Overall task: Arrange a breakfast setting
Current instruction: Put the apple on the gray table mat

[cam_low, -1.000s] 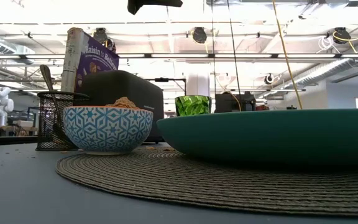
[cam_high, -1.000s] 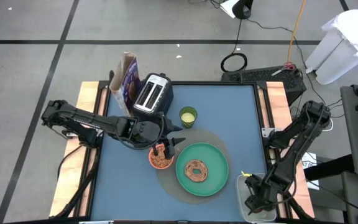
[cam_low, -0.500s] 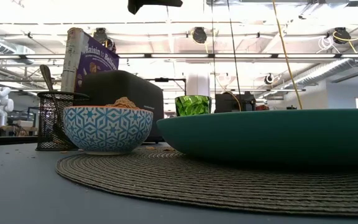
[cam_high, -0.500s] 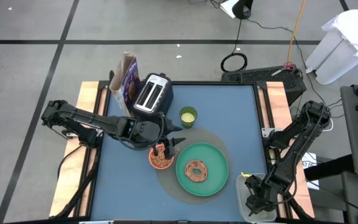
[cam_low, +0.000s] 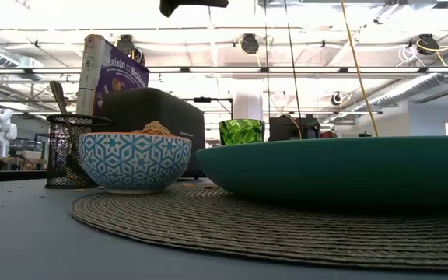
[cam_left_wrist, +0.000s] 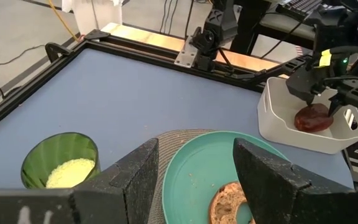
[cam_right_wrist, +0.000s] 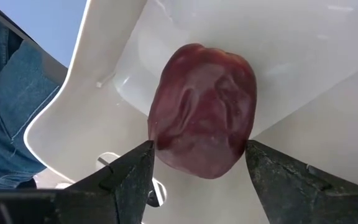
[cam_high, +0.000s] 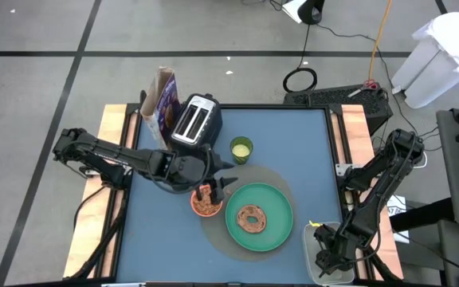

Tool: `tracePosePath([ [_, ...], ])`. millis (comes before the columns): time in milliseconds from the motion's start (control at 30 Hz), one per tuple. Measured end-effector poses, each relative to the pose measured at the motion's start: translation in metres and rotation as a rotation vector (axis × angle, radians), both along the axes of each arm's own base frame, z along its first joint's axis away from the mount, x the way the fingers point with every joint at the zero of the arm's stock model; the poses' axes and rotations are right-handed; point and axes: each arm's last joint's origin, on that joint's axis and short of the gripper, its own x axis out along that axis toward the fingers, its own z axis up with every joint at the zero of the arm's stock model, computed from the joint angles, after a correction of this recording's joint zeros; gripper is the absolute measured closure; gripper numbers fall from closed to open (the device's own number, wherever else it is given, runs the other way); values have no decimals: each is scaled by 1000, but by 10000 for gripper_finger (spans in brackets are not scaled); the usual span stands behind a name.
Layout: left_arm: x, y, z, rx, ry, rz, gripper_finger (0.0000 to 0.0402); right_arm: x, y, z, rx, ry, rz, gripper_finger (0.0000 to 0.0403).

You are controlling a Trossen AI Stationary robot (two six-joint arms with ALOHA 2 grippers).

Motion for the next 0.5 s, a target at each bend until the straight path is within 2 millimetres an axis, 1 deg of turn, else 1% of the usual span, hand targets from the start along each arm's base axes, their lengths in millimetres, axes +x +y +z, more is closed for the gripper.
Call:
tracePosePath([
  [500,-1,-5,0,2,0,-15,188,1,0,0,-5,-18,-10,155],
])
